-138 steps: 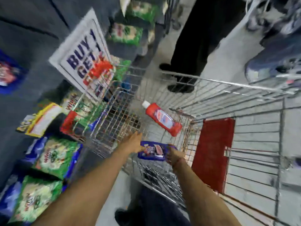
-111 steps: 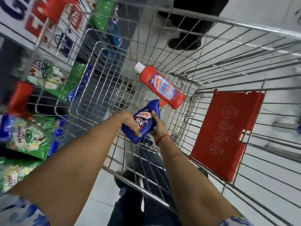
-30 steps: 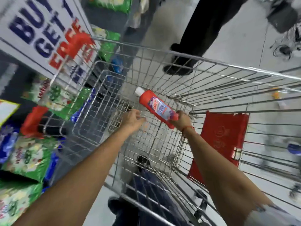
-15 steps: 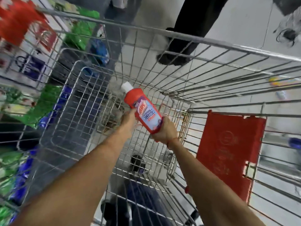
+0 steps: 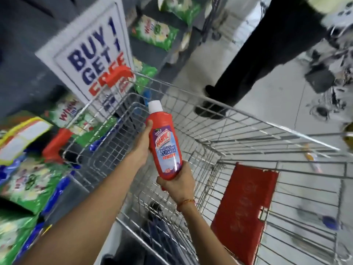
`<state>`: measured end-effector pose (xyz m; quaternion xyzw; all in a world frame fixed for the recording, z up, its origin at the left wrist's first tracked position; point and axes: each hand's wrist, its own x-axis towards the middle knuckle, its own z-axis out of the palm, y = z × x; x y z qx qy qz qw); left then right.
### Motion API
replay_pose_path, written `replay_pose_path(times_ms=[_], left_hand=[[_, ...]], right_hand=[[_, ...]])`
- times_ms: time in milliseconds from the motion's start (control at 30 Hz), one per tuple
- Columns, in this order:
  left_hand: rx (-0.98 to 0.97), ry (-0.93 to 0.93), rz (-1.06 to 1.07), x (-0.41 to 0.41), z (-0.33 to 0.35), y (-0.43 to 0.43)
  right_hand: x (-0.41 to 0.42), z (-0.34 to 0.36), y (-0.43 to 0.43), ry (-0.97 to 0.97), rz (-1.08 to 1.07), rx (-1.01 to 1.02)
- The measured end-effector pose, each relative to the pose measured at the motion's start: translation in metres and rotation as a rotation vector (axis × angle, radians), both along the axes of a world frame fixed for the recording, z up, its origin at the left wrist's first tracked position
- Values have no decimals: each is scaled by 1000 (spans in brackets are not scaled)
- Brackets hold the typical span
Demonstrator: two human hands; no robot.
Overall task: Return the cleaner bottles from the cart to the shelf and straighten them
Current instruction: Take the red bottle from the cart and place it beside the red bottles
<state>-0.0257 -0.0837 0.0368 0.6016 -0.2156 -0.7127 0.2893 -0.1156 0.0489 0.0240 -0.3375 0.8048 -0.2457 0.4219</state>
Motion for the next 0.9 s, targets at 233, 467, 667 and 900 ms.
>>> replay_pose_path(times_ms=[233, 467, 667, 900], left_hand=[[-263, 13, 219, 77, 115, 13], [-454, -156, 590, 201, 207, 81], [-567, -219, 827, 318, 253, 177], [-666, -392, 1077, 432, 273, 309]], right_hand=[[46, 95, -13, -76, 238, -254], [146, 160, 5, -228, 580, -445], [259, 185, 52, -305, 863, -502], [384, 208, 131, -391, 1202, -515]])
